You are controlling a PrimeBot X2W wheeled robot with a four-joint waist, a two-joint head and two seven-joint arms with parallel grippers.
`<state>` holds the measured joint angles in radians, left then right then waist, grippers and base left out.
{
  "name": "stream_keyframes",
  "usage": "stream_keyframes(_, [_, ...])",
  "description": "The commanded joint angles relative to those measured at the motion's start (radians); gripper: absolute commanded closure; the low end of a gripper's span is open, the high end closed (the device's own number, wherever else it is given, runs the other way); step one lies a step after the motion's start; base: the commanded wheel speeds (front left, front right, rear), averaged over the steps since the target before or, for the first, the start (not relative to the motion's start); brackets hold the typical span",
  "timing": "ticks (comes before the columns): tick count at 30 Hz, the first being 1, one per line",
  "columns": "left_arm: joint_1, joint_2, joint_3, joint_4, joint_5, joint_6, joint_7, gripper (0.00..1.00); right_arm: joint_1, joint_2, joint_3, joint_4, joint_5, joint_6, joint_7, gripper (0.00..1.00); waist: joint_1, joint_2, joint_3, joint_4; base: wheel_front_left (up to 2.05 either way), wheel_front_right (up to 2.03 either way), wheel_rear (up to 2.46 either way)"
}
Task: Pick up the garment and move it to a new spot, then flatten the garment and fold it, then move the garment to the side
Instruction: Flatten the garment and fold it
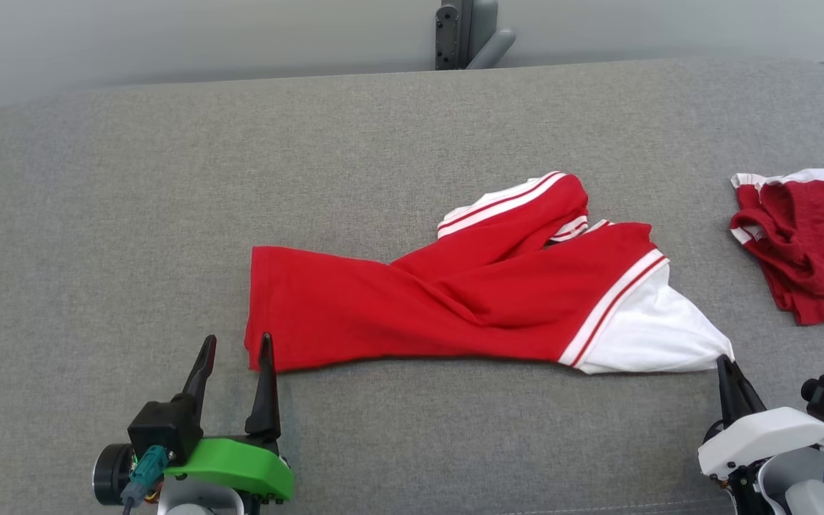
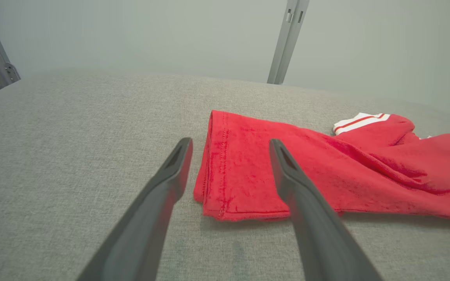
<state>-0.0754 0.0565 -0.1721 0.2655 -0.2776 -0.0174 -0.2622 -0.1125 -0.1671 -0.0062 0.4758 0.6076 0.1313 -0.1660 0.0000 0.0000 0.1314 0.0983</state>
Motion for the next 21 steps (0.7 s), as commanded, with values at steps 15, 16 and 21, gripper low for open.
stream_keyframes(15, [-0.006,0.012,0.008,0.16,-0.052,-0.013,0.022,0.0,0.075,0.04,-0.131,-0.098,-0.089,-0.001,-0.028,0.0,0.0,0.0,-0.017,-0.055,0.0,0.0,0.0])
stream_keyframes(16, [-0.013,0.012,0.008,0.176,-0.055,-0.015,0.025,0.0,0.079,0.043,-0.137,-0.116,-0.091,-0.001,-0.035,0.0,0.0,0.0,-0.017,-0.06,0.0,0.0,0.0])
stream_keyframes(21, [-0.052,0.01,0.011,0.257,-0.07,-0.008,0.021,0.0,0.088,0.056,-0.148,-0.19,-0.107,-0.001,-0.051,0.0,0.0,0.0,-0.011,-0.086,0.0,0.0,0.0])
